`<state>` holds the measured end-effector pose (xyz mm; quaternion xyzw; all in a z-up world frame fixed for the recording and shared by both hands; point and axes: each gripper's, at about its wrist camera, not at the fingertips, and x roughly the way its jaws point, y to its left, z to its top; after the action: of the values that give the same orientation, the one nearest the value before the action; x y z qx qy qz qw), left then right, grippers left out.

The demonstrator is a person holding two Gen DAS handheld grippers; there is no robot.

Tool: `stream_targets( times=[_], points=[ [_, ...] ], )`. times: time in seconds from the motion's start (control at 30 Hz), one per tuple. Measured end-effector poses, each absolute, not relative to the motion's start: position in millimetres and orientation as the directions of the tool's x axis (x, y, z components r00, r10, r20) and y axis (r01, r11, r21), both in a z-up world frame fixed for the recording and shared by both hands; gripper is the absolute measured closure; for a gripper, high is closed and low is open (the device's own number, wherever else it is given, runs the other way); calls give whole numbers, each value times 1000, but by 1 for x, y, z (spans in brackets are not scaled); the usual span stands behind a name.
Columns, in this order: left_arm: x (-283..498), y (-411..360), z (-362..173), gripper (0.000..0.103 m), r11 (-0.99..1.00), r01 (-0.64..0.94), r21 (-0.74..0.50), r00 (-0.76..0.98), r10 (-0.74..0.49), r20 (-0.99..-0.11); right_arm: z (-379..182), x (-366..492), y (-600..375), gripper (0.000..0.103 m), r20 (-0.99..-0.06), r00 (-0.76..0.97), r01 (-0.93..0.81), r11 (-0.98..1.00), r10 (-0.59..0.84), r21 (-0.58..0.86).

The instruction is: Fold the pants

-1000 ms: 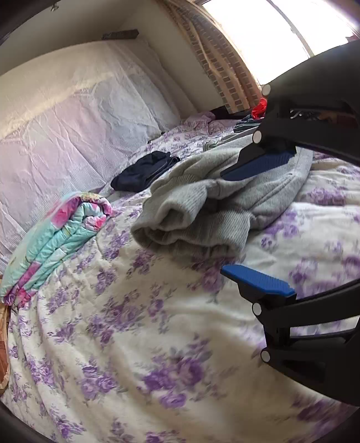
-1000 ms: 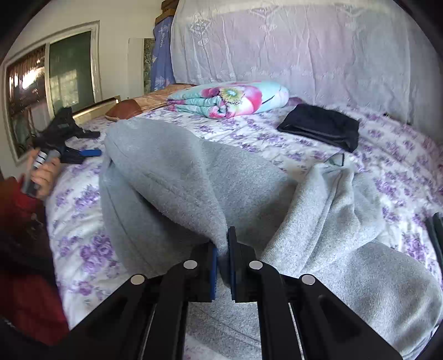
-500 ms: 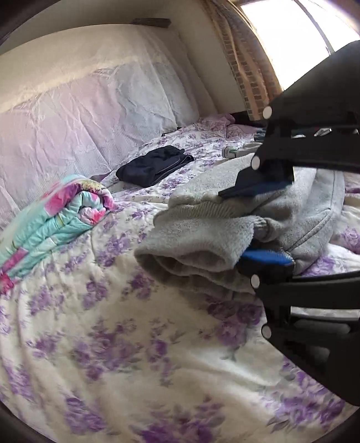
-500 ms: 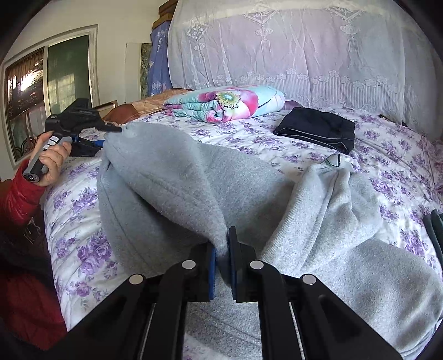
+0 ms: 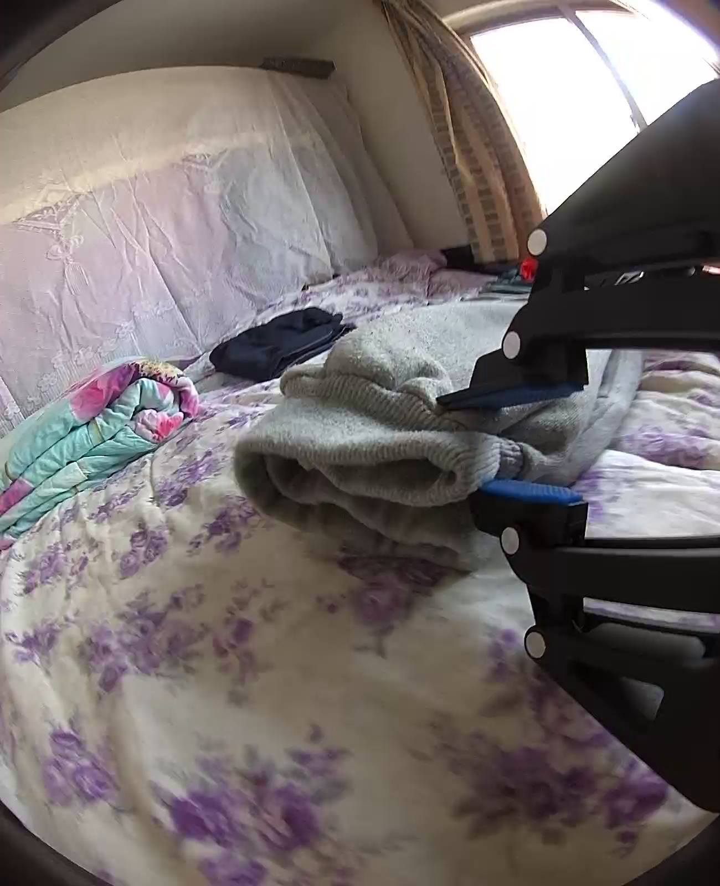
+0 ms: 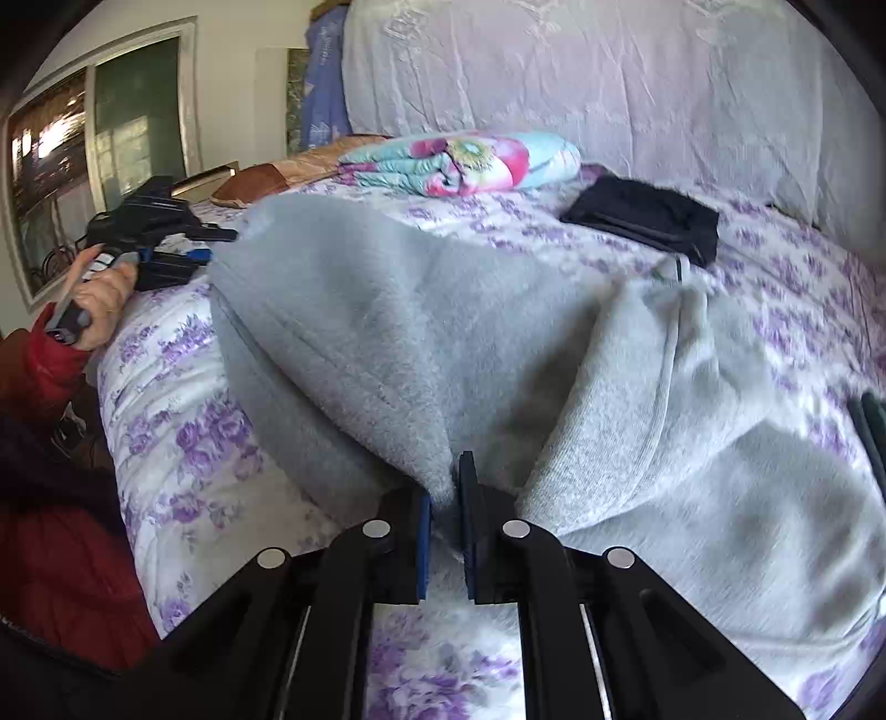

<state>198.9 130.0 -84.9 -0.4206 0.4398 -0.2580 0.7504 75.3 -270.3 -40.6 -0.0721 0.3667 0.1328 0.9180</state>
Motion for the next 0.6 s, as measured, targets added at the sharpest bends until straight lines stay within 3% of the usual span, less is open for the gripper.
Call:
stream_targets(
  times=[0.1, 0.17, 0.23, 0.4, 0.6],
  points=[
    [188, 136, -75, 69, 564, 19, -825, 490, -725, -484, -48, 80, -271, 93, -720, 666, -300, 954, 195, -20],
    [170, 142, -57, 69, 672, 9, -740, 551, -621, -558, -50, 83, -273, 93, -730, 653, -299, 954, 203, -2],
    [154, 140, -39, 70, 727, 47, -685, 583, -577, -572, -51, 83, -275, 93, -733, 645, -296, 955, 216, 20],
    [146, 64, 6, 70, 746, 272, -607, 520, -645, -560, -52, 80, -276, 91, -732, 644, -282, 959, 221, 42],
    [168, -75, -5, 63, 686, 517, -512, 330, -712, -620, -53, 75, -280, 90, -725, 653, -256, 965, 221, 63]
  ],
)
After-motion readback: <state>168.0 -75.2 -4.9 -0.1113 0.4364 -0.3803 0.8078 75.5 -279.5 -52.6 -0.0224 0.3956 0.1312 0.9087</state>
